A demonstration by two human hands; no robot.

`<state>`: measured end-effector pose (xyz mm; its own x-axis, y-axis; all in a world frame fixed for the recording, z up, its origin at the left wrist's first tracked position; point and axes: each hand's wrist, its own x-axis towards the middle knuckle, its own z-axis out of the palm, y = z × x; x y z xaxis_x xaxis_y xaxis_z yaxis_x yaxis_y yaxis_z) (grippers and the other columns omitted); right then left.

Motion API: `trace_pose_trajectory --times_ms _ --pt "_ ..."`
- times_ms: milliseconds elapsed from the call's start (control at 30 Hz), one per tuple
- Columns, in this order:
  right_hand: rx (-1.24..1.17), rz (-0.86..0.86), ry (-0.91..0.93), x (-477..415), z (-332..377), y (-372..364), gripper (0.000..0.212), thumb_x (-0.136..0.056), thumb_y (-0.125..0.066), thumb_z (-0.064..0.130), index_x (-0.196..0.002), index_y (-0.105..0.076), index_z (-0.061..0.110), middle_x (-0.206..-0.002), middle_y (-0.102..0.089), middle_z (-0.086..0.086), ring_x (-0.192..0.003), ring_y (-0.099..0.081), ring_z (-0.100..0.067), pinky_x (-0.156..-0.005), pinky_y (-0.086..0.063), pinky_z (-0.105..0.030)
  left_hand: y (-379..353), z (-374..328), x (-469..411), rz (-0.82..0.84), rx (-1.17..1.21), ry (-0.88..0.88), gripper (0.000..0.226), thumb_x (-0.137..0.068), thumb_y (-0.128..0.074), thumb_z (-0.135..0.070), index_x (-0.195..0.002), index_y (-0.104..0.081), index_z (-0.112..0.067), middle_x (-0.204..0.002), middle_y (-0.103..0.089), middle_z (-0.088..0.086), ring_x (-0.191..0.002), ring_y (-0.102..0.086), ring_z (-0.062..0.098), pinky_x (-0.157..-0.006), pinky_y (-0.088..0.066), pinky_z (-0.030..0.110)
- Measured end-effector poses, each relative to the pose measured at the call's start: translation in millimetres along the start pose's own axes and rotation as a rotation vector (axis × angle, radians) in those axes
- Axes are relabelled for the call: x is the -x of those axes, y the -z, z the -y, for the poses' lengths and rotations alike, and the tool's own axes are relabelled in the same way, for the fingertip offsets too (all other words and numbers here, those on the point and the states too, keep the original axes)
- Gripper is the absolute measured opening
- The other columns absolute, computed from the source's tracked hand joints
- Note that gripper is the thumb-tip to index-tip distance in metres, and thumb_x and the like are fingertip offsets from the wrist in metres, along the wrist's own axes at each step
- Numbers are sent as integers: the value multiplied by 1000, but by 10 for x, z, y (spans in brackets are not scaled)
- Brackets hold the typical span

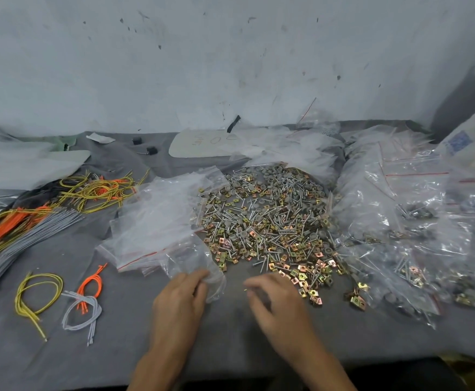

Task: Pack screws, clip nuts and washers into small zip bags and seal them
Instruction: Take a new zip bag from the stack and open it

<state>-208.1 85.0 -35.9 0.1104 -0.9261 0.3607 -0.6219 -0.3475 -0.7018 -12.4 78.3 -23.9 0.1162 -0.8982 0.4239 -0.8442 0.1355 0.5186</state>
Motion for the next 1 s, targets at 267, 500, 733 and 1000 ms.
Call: trace_pose_trajectory --times_ms 267,500,733,1000 --pt "393 129 -28 -300 -362 378 17 -101 -54 35 -114 -65 35 -111 -51 16 -105 -44 -9 -85 -36 -23 -240 -5 76 107 39 73 27 -85 -75 -10 -106 -76 -28 -97 -75 -2 -92 -70 25 -79 -51 33" --pt "439 138 -33 -312 -383 343 20 -101 -53 32 -118 -64 35 -117 -51 13 -109 -44 -11 -93 -38 -25 -240 31 90 78 58 22 23 -84 -69 -16 -104 -77 -26 -92 -75 -1 -85 -72 26 -75 -56 37" --pt "444 129 -35 -351 -421 318 22 -104 -49 30 -119 -65 30 -119 -55 10 -110 -46 -13 -93 -39 -26 -252 23 82 72 61 21 30 -82 -78 -7 -105 -77 -26 -93 -75 -1 -87 -71 25 -75 -54 35" --pt "198 28 -9 -313 -218 245 6 -98 -61 28 -94 -65 28 -95 -55 15 -93 -48 -8 -84 -40 -25 -278 1 30 54 98 46 24 -84 -78 -14 -104 -77 -28 -94 -76 -2 -86 -71 23 -73 -52 32"
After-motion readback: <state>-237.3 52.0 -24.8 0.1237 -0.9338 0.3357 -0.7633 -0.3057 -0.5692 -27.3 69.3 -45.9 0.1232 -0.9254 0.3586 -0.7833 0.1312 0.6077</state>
